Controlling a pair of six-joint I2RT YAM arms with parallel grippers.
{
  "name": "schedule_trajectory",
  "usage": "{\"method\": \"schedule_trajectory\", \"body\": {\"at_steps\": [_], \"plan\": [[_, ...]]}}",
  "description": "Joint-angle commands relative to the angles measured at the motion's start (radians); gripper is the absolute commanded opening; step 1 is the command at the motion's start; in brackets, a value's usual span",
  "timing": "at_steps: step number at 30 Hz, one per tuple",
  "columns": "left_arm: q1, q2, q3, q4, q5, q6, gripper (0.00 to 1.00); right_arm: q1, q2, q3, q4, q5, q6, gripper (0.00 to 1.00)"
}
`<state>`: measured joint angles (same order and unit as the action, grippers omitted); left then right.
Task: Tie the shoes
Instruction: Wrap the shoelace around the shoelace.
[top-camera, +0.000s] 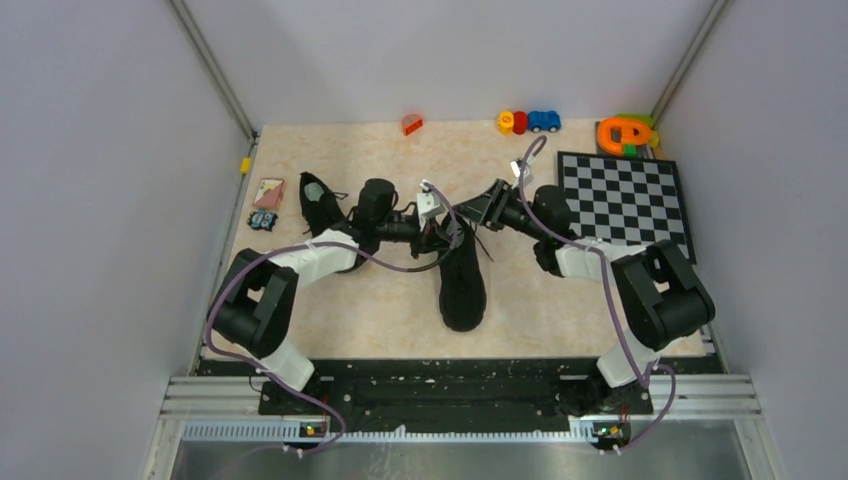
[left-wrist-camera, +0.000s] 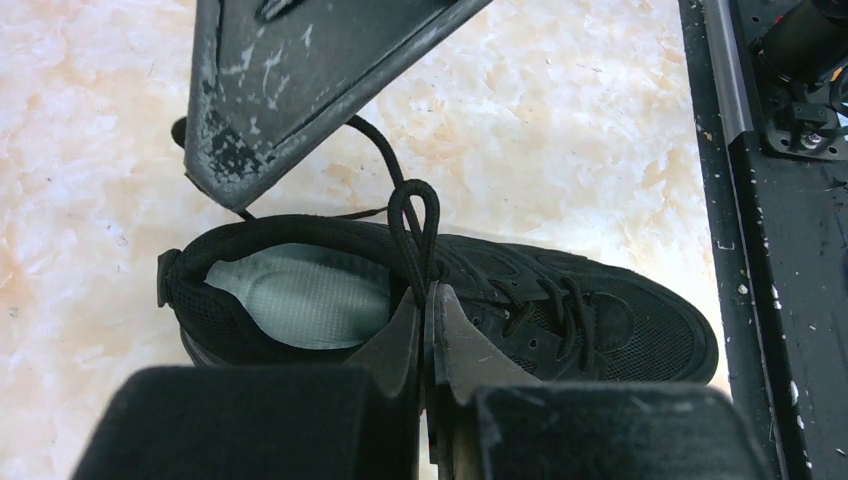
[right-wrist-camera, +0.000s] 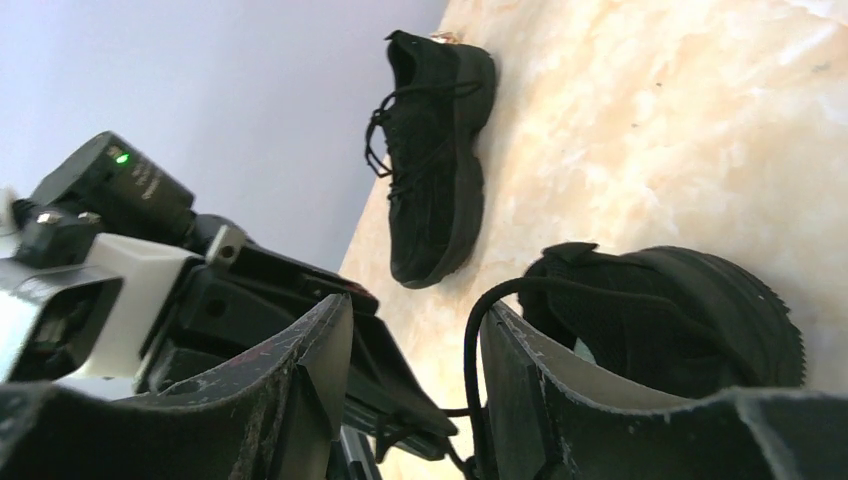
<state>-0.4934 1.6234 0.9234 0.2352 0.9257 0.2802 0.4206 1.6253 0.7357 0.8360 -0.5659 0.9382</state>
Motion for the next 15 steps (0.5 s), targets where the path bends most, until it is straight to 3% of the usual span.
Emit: {"method": "schedule_trajectory", "body": {"at_steps": [1,7,15], "plan": [[0.003,-0.056,-0.016,0.066,0.013,-0.013,0.0,-0.008,-0.033,0.01,-0.046,0.053,-0.025,0.52],[0.003,-0.06,-0.02,0.066,0.017,-0.013,0.0,-0.053,-0.053,-0.051,-0.024,-0.022,-0.002,0.53],[0.004,-0.061,-0.019,0.065,0.02,-0.009,0.0,-0.052,-0.036,-0.104,-0.02,-0.014,0.04,0.54]]}}
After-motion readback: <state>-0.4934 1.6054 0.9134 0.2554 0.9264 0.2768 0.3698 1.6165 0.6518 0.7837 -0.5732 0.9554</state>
